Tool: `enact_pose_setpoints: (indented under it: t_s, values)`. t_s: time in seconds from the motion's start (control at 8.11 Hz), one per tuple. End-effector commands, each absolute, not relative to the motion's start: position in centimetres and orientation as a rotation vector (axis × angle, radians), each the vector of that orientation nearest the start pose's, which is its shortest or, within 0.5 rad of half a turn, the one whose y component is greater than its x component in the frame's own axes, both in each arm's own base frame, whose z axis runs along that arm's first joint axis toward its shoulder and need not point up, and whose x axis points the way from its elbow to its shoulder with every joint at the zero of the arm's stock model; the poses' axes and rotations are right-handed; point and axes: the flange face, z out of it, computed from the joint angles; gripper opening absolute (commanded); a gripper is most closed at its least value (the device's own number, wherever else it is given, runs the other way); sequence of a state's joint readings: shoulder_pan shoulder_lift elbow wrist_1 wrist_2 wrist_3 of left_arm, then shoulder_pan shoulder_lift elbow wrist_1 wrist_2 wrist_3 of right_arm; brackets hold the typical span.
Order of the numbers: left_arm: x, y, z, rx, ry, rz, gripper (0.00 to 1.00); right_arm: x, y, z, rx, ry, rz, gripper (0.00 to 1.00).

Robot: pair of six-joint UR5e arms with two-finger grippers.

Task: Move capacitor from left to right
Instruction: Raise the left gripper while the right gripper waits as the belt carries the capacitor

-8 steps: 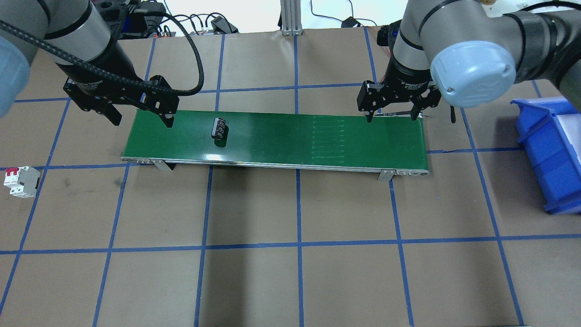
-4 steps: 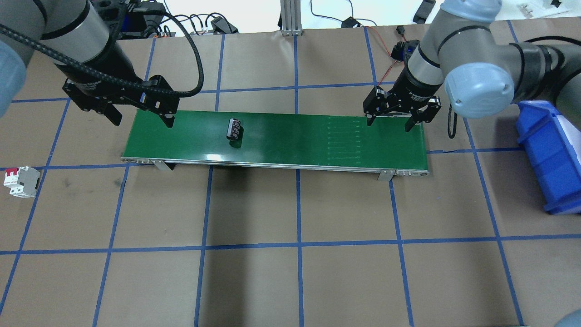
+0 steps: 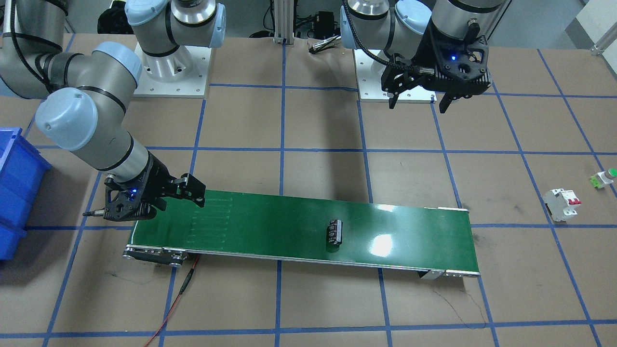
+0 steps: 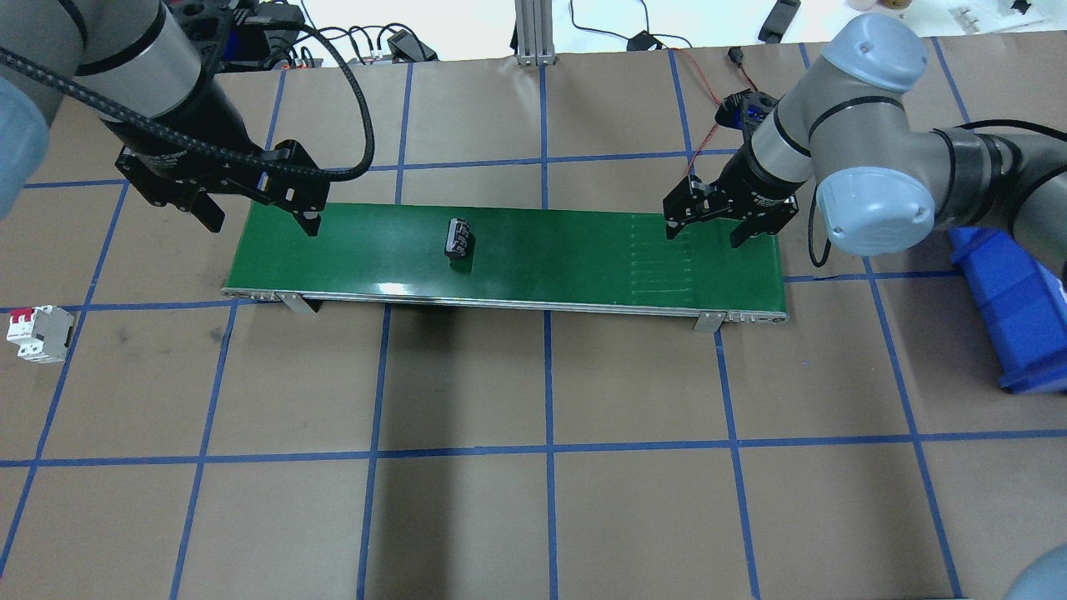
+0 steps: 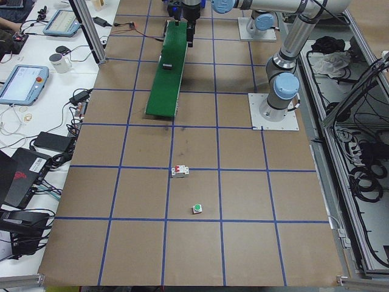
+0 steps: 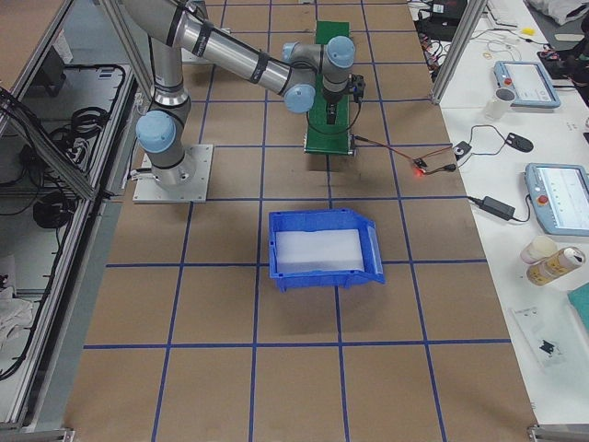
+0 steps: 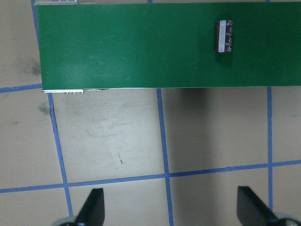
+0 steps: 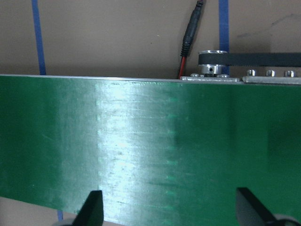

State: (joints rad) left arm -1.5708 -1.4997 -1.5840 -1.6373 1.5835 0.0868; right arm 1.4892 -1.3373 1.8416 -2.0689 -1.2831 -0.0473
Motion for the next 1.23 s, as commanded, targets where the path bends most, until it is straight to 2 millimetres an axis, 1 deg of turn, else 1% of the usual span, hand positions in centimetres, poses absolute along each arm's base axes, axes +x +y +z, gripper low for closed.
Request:
enact_pose_setpoints:
  t_s: [0.0,0.25,0.49,1.11]
  values:
    - [-13.21,-46.13,50.6,0.134,3.127,0.022,1.0,9.97,-55.76,28.28,-0.035,2.812,-0.039,1.0]
    - [-13.21,-46.25,50.17,0.132,3.127,0.037,1.0,9.37,-55.86,28.19,-0.085,2.83,-0.044,1.0]
    - [-13.21,-46.33,50.61,0.13,3.127,0.022,1.0,9.26,-55.98,27.69,-0.079,2.829,-0.032,1.0]
    - [-13.22,-46.24,50.09,0.13,3.129,0.039,1.0,9.32,-56.22,28.1,-0.077,2.829,-0.037,1.0]
